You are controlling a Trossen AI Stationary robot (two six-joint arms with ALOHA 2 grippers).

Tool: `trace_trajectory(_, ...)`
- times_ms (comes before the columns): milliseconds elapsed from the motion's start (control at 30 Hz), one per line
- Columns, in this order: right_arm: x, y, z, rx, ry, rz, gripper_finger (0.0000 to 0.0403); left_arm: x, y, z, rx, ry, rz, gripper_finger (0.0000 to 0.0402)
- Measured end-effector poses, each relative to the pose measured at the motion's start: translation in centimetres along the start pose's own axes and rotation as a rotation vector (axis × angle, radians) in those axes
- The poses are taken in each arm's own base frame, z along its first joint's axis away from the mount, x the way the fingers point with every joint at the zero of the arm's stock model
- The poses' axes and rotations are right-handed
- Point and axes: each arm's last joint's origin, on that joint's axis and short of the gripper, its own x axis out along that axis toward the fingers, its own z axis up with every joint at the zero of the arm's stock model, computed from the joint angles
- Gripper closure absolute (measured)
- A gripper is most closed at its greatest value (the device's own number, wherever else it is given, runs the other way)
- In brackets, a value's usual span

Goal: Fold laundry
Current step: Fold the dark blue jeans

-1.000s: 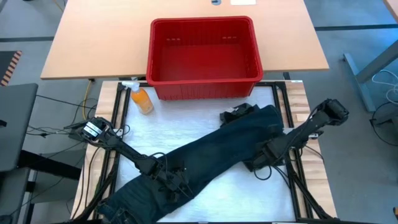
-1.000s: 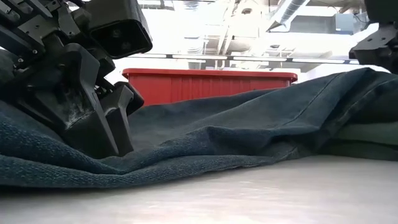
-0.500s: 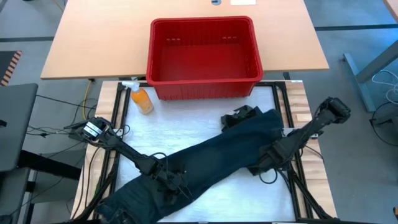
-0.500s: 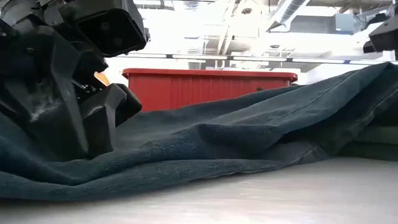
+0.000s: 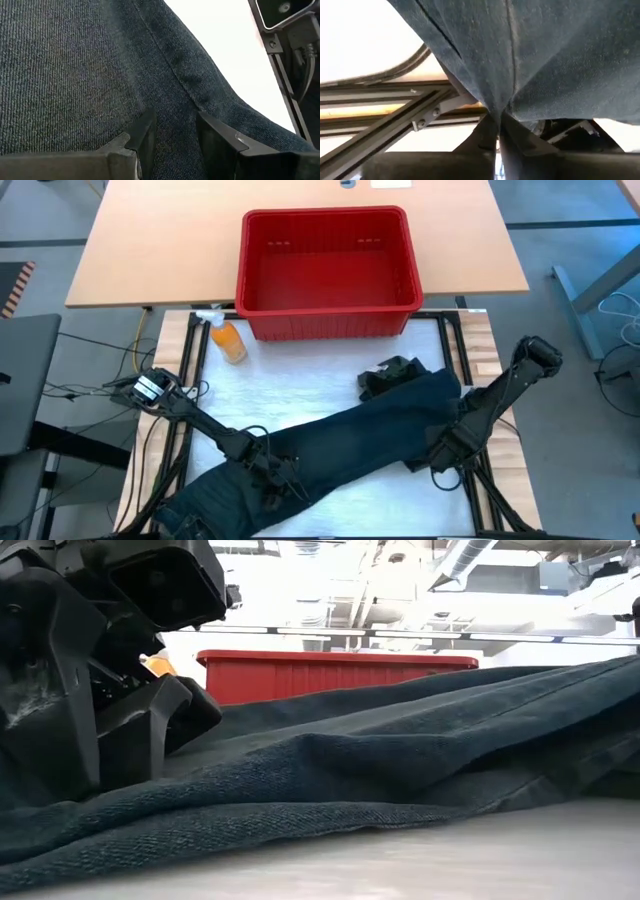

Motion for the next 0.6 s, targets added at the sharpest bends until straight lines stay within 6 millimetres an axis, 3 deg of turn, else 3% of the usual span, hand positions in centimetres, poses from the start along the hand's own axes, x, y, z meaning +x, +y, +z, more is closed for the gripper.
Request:
trace_trajectory(300, 0.1, 0.2, -0.4, 0.048, 0.042, 0.016, 0.0283, 0.0, 0.0, -0.1, -0.044, 0.035, -0.065, 0.0274)
trace_trajectory(600, 0.4, 1.7, -1.8, -0.055, -0.102, -0.13, 0.0193, 0.0, -0.3, -0.2, -0.039, 0.036, -0.065, 0.0274)
